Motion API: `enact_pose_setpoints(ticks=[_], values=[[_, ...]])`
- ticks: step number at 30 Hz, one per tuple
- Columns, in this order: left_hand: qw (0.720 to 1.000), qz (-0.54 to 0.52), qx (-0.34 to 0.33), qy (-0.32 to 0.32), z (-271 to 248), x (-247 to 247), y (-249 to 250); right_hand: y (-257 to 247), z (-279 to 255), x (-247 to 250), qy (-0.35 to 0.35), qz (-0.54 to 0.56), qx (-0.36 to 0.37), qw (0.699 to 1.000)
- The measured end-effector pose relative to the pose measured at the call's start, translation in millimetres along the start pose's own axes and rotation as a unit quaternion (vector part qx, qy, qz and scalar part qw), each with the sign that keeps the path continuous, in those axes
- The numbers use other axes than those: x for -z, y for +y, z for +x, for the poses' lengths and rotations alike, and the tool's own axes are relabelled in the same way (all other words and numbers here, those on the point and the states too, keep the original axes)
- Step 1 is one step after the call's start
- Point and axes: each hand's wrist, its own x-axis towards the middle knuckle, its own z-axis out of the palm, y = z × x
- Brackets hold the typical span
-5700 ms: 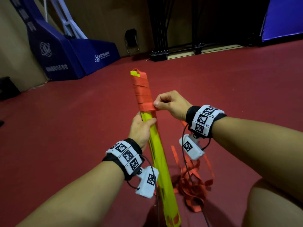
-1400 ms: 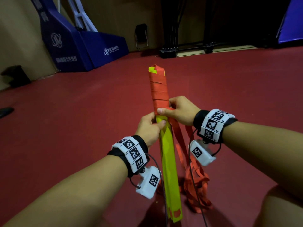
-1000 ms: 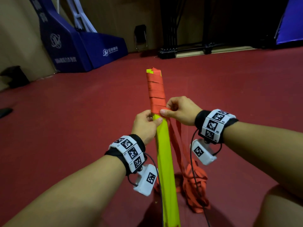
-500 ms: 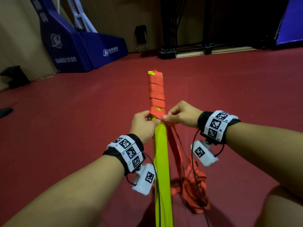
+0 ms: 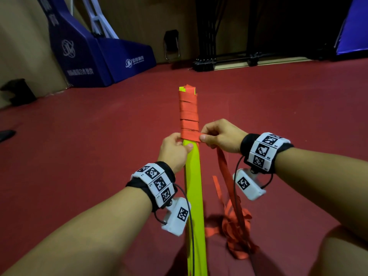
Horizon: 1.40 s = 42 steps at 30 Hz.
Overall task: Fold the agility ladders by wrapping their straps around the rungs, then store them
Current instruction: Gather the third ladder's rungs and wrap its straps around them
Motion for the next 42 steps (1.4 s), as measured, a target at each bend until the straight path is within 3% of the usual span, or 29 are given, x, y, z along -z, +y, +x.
enact_pose_setpoints(ticks=[6,12,23,29,37,42], values=[[1.000,-0.028,0.005,0.007,4.0,-4.3,-6.2,0.0,0.0,-8.0,0.002,0.016,0.015,1.000],[0.997,-0.074,-0.002,-0.036,-7.9,-7.1,6.1,-4.6,0.2,-10.4,0.005,-0.008,0.021,1.000],[0.996,0.022,-0.088,-0.026,-17.6,-5.6,4.7,-6.6,-6.1,-5.5,0.035,-0.019,0.051,0.998],[0.994,-0.010,-0.085,-0.063,-16.8,-1.0,4.4,-5.2,-5.8,-8.2,0.038,0.003,0.062,0.997],[0.994,-0.098,-0.038,-0.035,-15.4,-4.7,5.3,1.5,-0.2,-3.6,0.055,0.057,0.073,0.994],[0.992,-0.112,-0.051,-0.013,-9.3,-7.4,4.8,8.1,3.8,-4.0,0.048,0.046,0.050,0.997]])
